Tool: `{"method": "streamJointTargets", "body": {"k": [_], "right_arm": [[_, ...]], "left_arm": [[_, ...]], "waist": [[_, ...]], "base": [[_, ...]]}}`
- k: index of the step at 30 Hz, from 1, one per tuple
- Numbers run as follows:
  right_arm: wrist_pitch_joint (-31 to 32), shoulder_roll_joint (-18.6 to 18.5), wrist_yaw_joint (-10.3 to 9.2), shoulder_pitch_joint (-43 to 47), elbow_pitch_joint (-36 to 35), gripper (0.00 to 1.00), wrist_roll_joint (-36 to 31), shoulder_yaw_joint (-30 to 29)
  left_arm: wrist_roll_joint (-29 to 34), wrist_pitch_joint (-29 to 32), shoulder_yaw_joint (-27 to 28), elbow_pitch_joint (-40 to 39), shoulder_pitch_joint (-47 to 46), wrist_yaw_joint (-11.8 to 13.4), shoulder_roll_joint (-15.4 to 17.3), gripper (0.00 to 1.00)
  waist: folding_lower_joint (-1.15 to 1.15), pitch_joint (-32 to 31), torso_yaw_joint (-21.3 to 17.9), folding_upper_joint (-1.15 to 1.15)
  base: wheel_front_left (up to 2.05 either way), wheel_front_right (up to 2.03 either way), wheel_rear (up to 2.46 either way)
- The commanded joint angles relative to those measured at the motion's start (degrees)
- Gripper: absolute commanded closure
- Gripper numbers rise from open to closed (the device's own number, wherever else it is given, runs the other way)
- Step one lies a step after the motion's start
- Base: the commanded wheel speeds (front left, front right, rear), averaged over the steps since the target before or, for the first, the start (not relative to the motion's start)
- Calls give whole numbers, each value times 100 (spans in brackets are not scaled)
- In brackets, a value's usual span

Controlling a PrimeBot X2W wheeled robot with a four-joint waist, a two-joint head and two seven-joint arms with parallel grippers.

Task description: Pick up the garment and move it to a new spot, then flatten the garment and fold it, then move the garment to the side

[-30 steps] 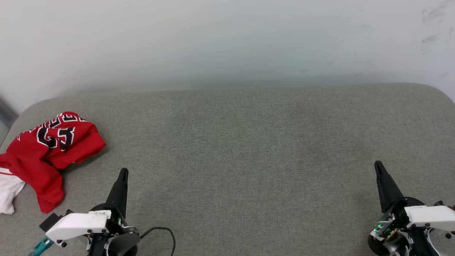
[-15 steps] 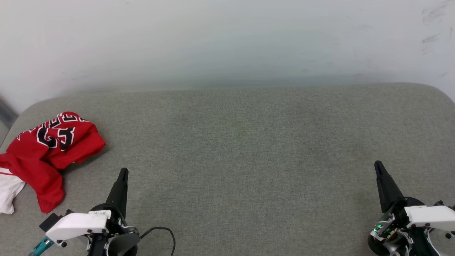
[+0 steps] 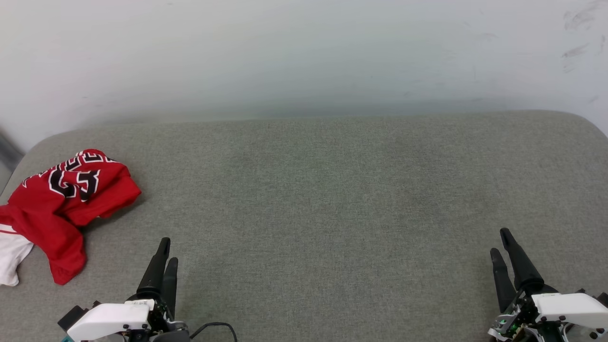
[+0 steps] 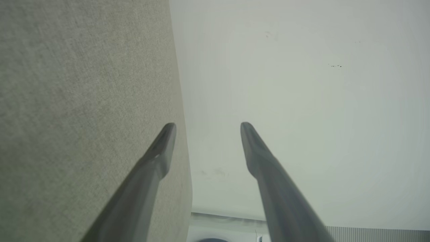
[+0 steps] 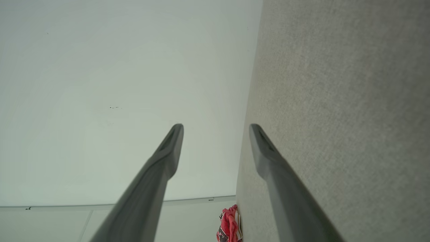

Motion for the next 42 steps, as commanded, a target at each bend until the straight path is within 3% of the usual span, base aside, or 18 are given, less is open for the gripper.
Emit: {"method": "streamJointTargets", "body": {"k": [1, 12, 21, 28, 35, 42], "right_arm": [[-62, 0, 1, -65, -148, 0, -71, 35], [-360, 1, 1, -21, -271, 0, -790, 47], [-579, 2, 1, -69, -560, 0, -1989, 58], [-736, 3, 1, -88, -1027, 0, -3292, 49], [-880, 4, 1, -105, -1428, 0, -4599, 193], [-1016, 3, 1, -68, -1687, 0, -5591, 248]], "left_arm": [[60, -65, -13, -154, -56, -6, 10, 0], [633, -363, 50, -406, 56, -8, 13, 0], [1297, -579, 362, -572, 103, -9, 15, 0], [2020, -734, 562, -851, 99, -11, 16, 0], [3181, -881, 484, -1460, 129, 9, 18, 0], [4496, -1016, -5, -2021, 225, 433, 18, 0]], "waist": [[0, 2, -1, 0], [0, 15, -7, 0], [0, 23, -15, 0], [0, 40, -14, 0], [0, 65, -12, 0], [0, 96, -35, 0]], "base": [[0, 0, 0], [0, 0, 0], [0, 0, 0], [0, 0, 0], [0, 0, 0], [0, 0, 0]]}}
